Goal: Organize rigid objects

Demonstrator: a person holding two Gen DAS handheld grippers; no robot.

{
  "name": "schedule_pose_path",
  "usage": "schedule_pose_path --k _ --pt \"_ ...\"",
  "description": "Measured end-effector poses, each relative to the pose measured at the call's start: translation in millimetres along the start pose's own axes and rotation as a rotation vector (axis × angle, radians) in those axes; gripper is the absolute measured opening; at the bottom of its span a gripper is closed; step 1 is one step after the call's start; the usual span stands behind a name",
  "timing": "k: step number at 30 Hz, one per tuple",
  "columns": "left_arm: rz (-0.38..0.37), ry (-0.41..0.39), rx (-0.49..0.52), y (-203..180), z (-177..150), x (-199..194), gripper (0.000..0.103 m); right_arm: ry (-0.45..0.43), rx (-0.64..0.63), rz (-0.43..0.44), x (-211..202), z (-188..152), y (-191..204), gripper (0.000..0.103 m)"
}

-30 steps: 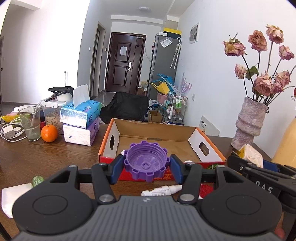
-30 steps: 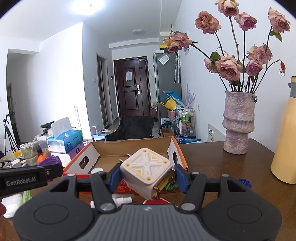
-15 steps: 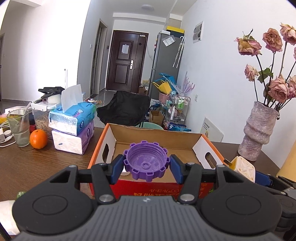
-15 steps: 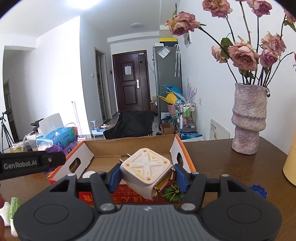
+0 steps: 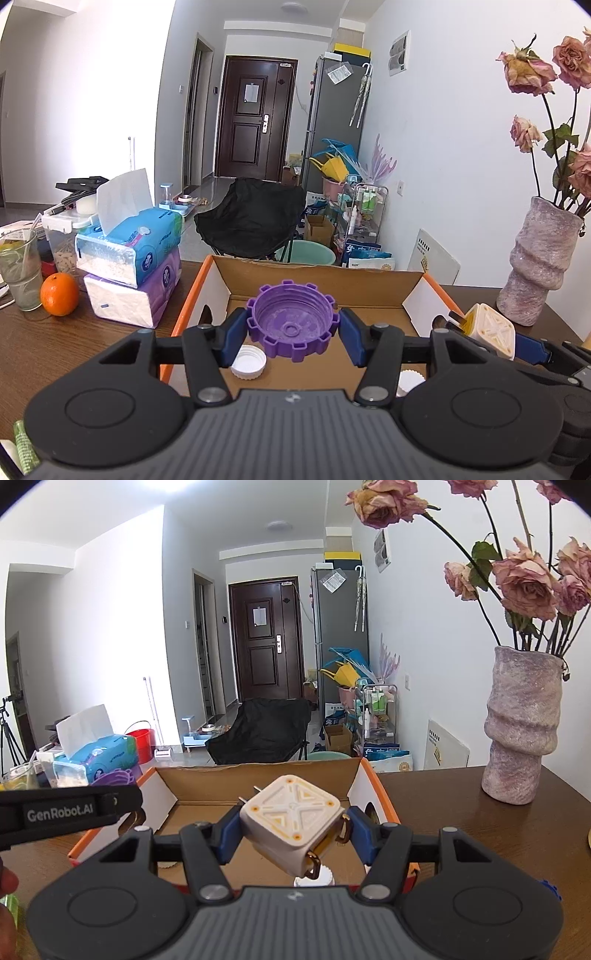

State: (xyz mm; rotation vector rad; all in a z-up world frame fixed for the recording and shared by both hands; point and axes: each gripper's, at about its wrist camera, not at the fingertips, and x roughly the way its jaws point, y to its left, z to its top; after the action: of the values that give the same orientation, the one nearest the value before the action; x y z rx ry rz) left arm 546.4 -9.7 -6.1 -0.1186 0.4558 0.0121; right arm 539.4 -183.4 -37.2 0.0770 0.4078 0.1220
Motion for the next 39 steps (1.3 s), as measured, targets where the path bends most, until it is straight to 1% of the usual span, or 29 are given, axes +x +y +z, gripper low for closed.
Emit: schedule_pose_path --k 11,19,24,29,31,32,33,34,35,36,38,39 --pt "0.013 -0.001 0.023 -1 11 31 0.055 0.025 -0.006 -0.003 38 7 -2 0.059" --pt "0.037 0.040 0.030 4 12 58 0.055 0.050 -0.030 -0.013 59 8 5 0.059" --pt "0.053 0.069 0.034 6 8 70 0.055 0.082 -0.034 -0.027 72 5 6 0.059" --pt "0.054 0.077 0.038 6 5 72 0.056 0.120 -0.045 -0.034 79 -1 6 0.059" --pt "0.071 0.075 0.030 8 4 72 0.068 0.128 -0.048 -0.043 78 -1 6 0.060" --pt "0.086 0.069 0.021 9 4 72 0.083 0.126 -0.050 -0.052 78 -1 6 0.062" --pt "0.102 0.061 0.014 10 4 71 0.092 0.129 -0.053 -0.069 77 0 6 0.075" --pt "0.115 0.055 0.012 11 5 71 0.094 0.127 -0.052 -0.086 75 0 6 0.093" --pt "0.121 0.054 0.011 11 5 70 0.096 0.115 -0.050 -0.103 73 0 6 0.099" --pt "0.122 0.053 0.009 12 6 70 0.099 0.107 -0.048 -0.113 72 1 6 0.102" --pt "0.132 0.048 0.007 12 6 69 0.103 0.115 -0.044 -0.118 72 3 3 0.103" --pt "0.136 0.045 0.009 12 7 69 0.103 0.116 -0.042 -0.119 71 3 3 0.103"
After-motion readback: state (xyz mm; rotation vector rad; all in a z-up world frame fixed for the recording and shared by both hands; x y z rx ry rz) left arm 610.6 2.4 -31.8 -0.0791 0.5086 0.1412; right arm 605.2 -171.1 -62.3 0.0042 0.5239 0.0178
